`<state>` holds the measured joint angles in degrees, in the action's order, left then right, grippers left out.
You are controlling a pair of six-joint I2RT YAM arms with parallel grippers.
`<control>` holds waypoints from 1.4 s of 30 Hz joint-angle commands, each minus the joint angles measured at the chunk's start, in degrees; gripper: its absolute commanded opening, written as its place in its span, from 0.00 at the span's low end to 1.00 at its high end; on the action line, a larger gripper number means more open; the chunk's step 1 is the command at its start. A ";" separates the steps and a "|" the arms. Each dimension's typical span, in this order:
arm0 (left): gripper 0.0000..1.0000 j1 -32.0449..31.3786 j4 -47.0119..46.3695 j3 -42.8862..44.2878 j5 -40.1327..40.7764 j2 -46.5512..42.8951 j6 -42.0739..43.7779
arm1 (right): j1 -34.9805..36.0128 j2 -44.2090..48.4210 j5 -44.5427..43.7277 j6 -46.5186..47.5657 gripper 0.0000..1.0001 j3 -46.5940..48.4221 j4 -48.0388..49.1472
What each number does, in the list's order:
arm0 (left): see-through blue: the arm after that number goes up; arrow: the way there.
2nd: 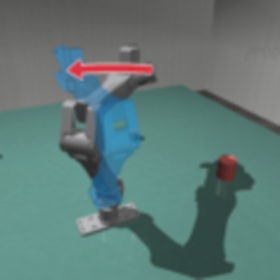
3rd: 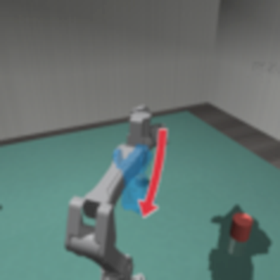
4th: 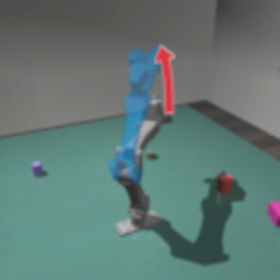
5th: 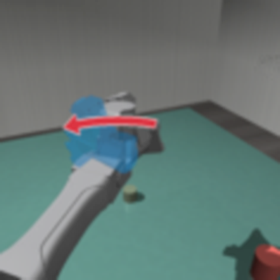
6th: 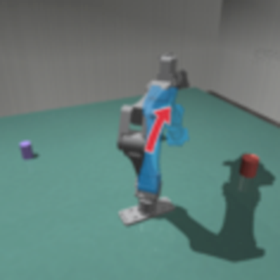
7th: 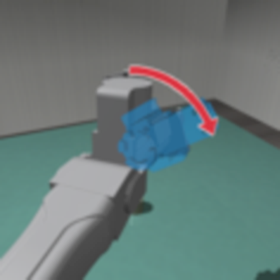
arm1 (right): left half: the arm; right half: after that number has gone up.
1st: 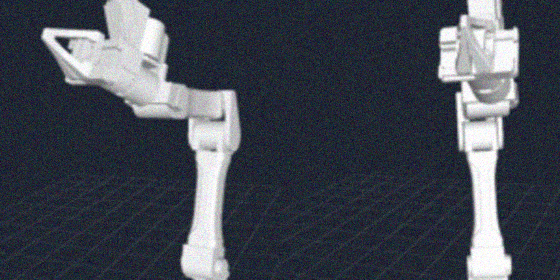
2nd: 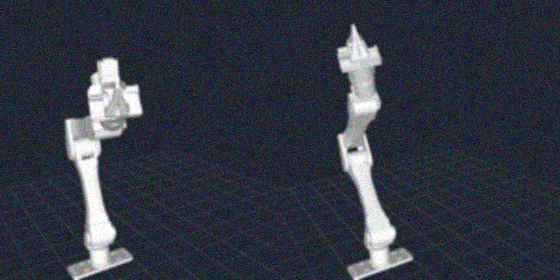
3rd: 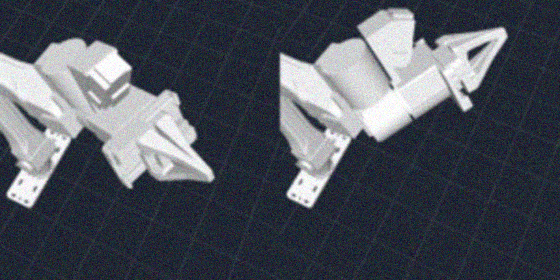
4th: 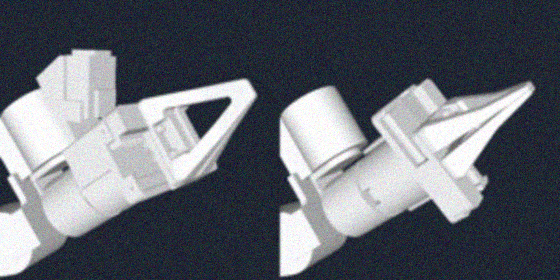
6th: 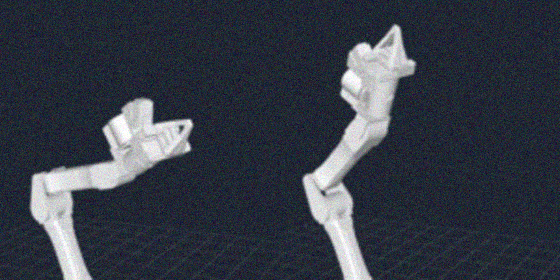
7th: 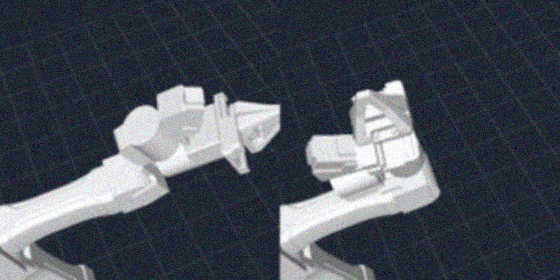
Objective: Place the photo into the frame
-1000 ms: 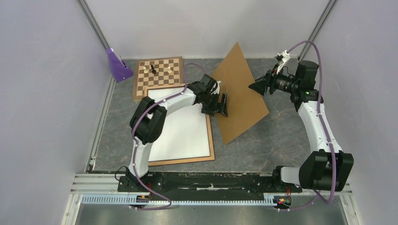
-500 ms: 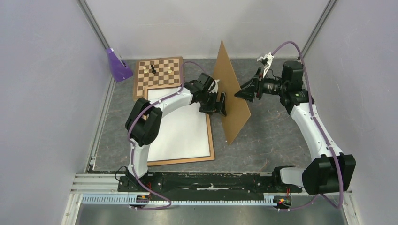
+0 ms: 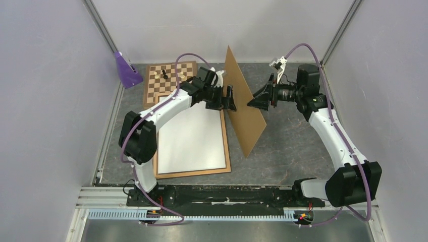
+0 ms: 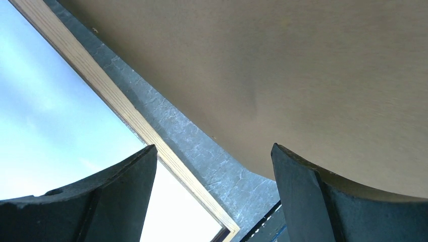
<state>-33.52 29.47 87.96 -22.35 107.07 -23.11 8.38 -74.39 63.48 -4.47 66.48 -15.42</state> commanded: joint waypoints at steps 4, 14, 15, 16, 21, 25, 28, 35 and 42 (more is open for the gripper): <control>0.90 2.11 -0.37 -0.56 -1.42 -6.26 2.03 | 2.13 -0.63 -0.25 0.90 0.60 4.12 -3.26; 0.91 5.04 5.89 7.06 -2.52 -10.45 -3.54 | 4.79 -1.75 -2.13 3.20 0.63 6.28 -5.52; 0.91 5.12 6.38 8.22 -2.97 -10.29 -4.80 | 5.01 -1.90 -2.30 3.28 0.63 6.46 -5.58; 0.91 5.11 6.90 9.56 -3.40 -10.16 -6.01 | 5.13 -2.02 -2.48 3.42 0.63 6.66 -5.73; 0.91 5.13 9.01 15.66 -4.16 -8.92 -11.79 | 5.49 -2.27 -3.12 3.94 0.63 7.08 -6.15; 0.91 5.13 10.79 20.43 -3.21 -7.80 -14.56 | 5.90 -2.44 -3.58 4.00 0.63 7.17 -6.41; 0.91 5.13 12.03 24.50 -1.96 -6.39 -15.82 | 6.45 -2.48 -4.11 3.94 0.63 7.08 -6.47; 0.91 5.04 12.44 29.01 -1.74 -2.96 -20.31 | 8.12 -3.02 -5.95 6.02 0.64 8.22 -7.38; 0.86 4.21 10.89 27.54 -3.27 -1.23 -23.81 | 9.64 -4.35 -6.68 6.56 0.65 9.87 -8.22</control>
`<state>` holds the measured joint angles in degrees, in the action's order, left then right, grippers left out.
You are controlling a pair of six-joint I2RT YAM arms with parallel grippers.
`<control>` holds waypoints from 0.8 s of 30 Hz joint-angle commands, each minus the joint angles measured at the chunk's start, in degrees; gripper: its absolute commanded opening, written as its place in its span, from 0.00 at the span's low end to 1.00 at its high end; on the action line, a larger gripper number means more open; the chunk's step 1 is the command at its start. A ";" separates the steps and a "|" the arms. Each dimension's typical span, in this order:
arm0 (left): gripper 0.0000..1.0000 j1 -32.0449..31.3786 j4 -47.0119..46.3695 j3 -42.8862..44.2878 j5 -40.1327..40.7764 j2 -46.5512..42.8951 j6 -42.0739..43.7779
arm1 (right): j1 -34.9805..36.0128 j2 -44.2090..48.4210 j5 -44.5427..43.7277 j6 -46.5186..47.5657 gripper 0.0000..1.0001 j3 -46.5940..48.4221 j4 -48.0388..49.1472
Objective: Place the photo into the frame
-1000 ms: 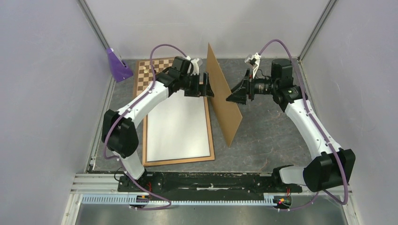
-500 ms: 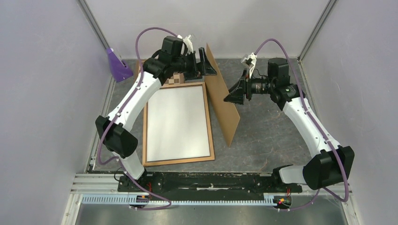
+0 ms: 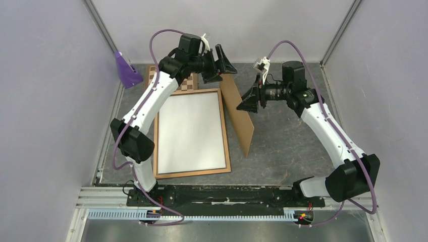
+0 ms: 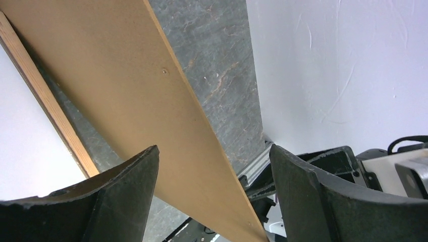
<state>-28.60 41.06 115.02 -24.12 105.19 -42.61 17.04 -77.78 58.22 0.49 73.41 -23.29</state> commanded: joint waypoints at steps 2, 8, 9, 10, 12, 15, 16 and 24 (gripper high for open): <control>0.86 -1.09 -1.15 0.70 -1.87 1.10 -5.09 | 1.88 -1.40 -1.93 1.85 0.65 3.19 -0.52; 0.85 -1.46 -1.24 0.65 -1.99 0.95 -5.47 | 3.82 -2.67 -2.49 2.23 0.65 3.49 -0.75; 0.85 -1.46 -1.24 0.00 -1.99 0.60 -5.47 | 4.03 -2.79 -2.49 2.23 0.65 3.65 -0.76; 0.85 -1.46 -1.24 -0.88 -2.06 0.36 -5.38 | 4.28 -2.95 -2.49 2.28 0.65 3.85 -0.76; 0.84 -1.46 -1.33 -2.79 -2.01 -0.38 -5.00 | 4.65 -3.22 -2.49 2.41 0.65 4.18 -1.01; 0.82 -1.46 -1.32 -5.94 -1.93 -1.55 -4.29 | 5.01 -3.23 -2.45 2.49 0.65 4.29 -1.10; 0.82 -1.46 -1.33 -6.66 -1.92 -2.01 -3.96 | 5.02 -3.24 -2.34 2.52 0.65 4.29 -1.09; 0.80 -1.02 -1.07 -10.25 -1.37 -4.02 -2.35 | 5.46 -2.45 -1.95 2.32 0.66 3.85 -0.55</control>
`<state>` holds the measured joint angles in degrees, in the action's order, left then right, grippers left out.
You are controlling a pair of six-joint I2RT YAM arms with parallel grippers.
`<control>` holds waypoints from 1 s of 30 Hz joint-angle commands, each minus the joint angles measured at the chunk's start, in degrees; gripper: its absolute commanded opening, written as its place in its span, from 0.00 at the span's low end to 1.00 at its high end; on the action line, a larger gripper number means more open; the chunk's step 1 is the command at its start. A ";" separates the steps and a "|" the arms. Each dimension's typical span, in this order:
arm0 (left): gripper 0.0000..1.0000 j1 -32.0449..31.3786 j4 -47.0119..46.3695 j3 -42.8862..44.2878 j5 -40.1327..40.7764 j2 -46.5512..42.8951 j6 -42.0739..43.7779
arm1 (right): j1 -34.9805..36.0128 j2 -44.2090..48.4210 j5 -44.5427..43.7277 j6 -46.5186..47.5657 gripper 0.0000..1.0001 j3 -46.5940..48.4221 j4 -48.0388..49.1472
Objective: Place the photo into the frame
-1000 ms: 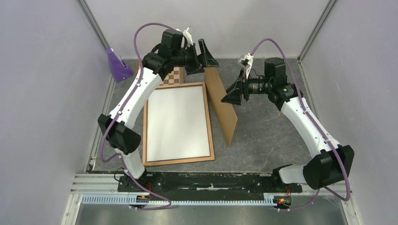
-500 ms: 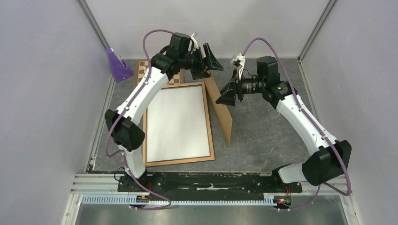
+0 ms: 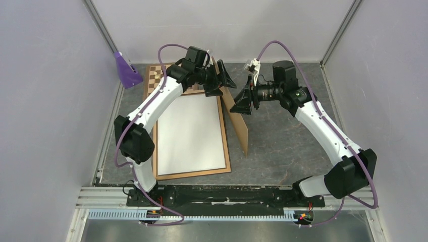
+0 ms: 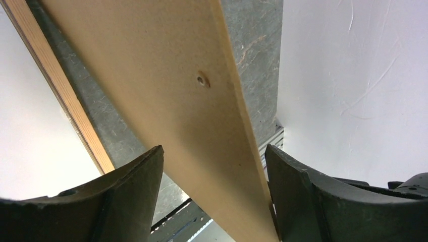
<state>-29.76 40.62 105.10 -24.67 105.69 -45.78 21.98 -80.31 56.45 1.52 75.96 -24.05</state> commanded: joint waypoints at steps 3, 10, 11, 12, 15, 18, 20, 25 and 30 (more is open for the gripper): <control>0.78 0.23 -0.72 -0.28 -1.06 -4.67 1.00 | 0.52 0.33 -0.66 1.46 0.66 1.55 0.05; 0.66 0.53 -0.92 -0.59 -2.31 -5.12 1.82 | 0.52 1.27 -3.48 3.31 0.67 2.84 -1.83; 0.65 0.58 -0.89 -0.68 -2.41 -5.21 1.92 | 0.52 1.38 -3.81 3.47 0.68 3.00 -2.06; 0.64 0.62 -0.89 -0.85 -2.56 -5.31 1.92 | 0.52 1.51 -4.04 3.69 0.69 3.33 -2.22; 0.58 0.74 -0.89 -1.58 -2.89 -5.56 2.10 | 0.43 1.64 -4.67 4.08 0.71 4.13 -2.88; 0.53 0.91 -0.94 -2.02 -3.28 -5.71 2.42 | 0.43 1.63 -5.32 4.44 0.74 5.26 -3.26; 0.50 1.17 -0.89 -1.96 -3.53 -5.75 2.54 | 0.41 1.74 -5.47 4.55 0.77 6.33 -3.44; 0.44 1.63 -0.91 -1.48 -4.73 -5.71 3.52 | 0.11 1.82 -6.46 4.63 0.79 10.09 -4.29; 0.40 1.89 -0.39 -1.21 -5.53 -5.72 5.09 | -1.75 1.46 -7.75 3.87 0.80 11.28 -4.38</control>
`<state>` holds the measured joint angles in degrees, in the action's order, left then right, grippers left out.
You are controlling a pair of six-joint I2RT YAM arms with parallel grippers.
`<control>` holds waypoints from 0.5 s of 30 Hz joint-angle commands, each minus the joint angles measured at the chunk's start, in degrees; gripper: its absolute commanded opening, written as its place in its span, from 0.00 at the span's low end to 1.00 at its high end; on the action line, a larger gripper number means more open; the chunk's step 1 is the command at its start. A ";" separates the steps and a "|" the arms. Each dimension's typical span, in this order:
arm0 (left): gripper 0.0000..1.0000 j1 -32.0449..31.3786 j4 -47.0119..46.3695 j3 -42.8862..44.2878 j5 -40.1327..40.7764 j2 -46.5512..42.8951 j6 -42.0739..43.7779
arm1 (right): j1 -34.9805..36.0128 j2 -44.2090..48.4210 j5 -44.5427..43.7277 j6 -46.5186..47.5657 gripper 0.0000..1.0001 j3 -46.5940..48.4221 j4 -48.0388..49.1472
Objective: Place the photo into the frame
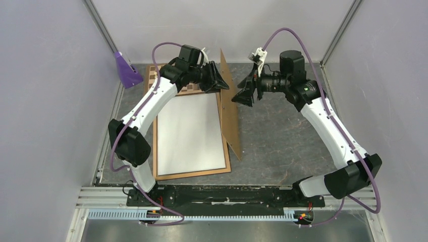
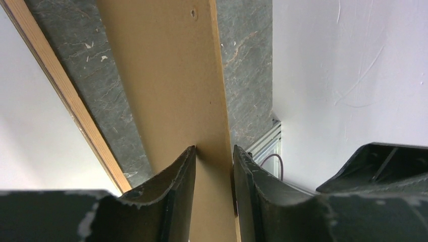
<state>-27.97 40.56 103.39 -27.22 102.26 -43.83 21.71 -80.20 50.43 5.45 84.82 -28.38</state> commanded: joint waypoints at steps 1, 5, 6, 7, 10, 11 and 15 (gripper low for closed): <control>0.39 0.19 0.05 0.58 -2.85 -2.29 3.59 | -2.10 1.23 -2.27 -0.11 0.79 2.15 0.04; 0.39 0.93 1.23 0.58 -2.42 -2.28 5.46 | -4.23 1.15 -4.30 0.10 0.79 -0.21 0.06; 0.39 1.06 1.59 0.58 -2.19 -2.24 6.10 | -4.59 1.17 -4.91 0.39 0.79 -0.92 0.08; 0.39 1.16 1.94 0.58 -1.98 -1.96 6.74 | -4.80 1.22 -5.37 0.66 0.79 -1.71 0.27; 0.39 1.40 3.10 0.99 -0.92 -1.46 8.18 | -5.53 1.28 -6.73 1.31 0.79 -3.85 0.82; 0.39 1.42 3.46 1.15 -0.38 -1.29 8.70 | -5.86 1.21 -6.79 1.34 0.79 -4.64 0.99; 0.49 1.77 4.51 1.64 1.28 -1.13 10.07 | -7.05 0.98 -6.68 1.65 0.79 -7.32 1.86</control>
<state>-26.50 43.99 103.39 -26.96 102.26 -37.78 15.73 -79.99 44.75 6.09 79.37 -28.36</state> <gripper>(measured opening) 0.454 0.794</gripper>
